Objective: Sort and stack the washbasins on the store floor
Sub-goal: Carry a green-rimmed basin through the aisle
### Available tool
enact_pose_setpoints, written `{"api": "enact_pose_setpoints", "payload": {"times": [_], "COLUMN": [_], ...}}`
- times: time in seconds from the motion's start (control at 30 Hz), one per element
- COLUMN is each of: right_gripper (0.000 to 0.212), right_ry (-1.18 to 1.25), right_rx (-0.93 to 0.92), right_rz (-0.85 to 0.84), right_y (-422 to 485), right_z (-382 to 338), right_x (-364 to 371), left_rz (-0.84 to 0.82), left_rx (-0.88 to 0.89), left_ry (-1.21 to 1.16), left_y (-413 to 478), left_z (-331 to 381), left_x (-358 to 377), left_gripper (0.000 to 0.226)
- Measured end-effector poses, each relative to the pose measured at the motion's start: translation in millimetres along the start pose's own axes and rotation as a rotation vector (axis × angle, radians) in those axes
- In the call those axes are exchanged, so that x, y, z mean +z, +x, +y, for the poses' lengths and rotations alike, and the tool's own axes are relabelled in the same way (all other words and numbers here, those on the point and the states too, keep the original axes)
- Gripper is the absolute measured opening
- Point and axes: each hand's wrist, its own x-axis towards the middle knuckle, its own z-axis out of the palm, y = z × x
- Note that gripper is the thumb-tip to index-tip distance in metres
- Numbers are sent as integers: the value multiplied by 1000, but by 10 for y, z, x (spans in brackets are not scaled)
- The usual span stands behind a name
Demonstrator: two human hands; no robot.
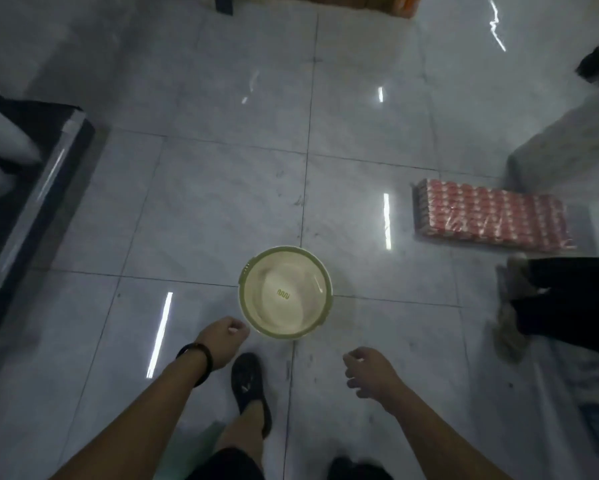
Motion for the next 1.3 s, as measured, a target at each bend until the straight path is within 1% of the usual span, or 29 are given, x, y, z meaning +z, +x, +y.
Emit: {"api": "enact_pose_setpoints", "payload": {"times": [0.07, 0.13, 0.2, 0.27, 0.37, 0.4, 0.43, 0.53, 0.63, 0.7, 0.77, 0.87, 0.93, 1.03, 1.1, 1.2, 1.27, 1.3], "right_gripper": [27, 31, 37, 42, 42, 43, 47, 62, 63, 58, 52, 55, 55, 53, 48, 50, 51, 51], "right_ry": [31, 47, 106, 175, 346, 407, 457, 612, 760, 830, 869, 808, 737, 615, 558, 460, 363, 312], "right_rx": [5, 33, 69, 87, 60, 50, 31, -31, -49, -46, -4, -19, -61, -76, -79, -134, -194, -214], "right_rz": [15, 33, 46, 60, 20, 12, 6, -15, -92, -122, -120, -130, -160, -243, -291, -386, -434, -452], "right_y": [704, 1445, 2222, 2924, 3809, 4041, 4233, 4600, 4743, 4786, 4806, 4728, 4518, 3970, 3498, 2772, 2270, 2025], "right_z": [-154, -242, -272, -309, -273, -217, -127, 182, 325, 315, 249, 6, -200, -596, -950, -1490, -1845, -1994], "right_x": [114, 247, 393, 555, 793, 877, 968, 1165, 1152, 1116, 1068, 923, 747, 396, 154, -124, -220, -246], "left_rz": [-7, 22, 63, 100, 134, 126, 98, -28, -76, -64, -78, -58, -22, 41, 82, 161, 224, 258], "left_rx": [-95, -164, -220, -258, -279, -277, -269, -191, -65, -47, -32, 10, 20, -14, -11, 36, 53, 52], "left_ry": [-111, -192, -240, -234, -262, -287, -326, -519, -641, -672, -710, -809, -905, -1053, -1143, -1252, -1321, -1355], "left_y": [751, 1509, 2284, 3051, 4133, 4403, 4590, 4951, 5147, 5176, 5141, 4925, 4598, 3845, 3215, 2133, 1418, 1062], "left_z": [60, 84, 17, -129, -464, -557, -602, -664, -746, -780, -800, -828, -831, -792, -694, -479, -403, -409], "left_x": [-85, -111, -98, -76, -14, 14, 54, 182, 285, 328, 360, 362, 306, 88, -106, -447, -631, -694], "left_gripper": [30, 41, 57, 76, 114, 121, 119, 90, 66, 64, 64, 54, 54, 59, 53, 33, 33, 37]}}
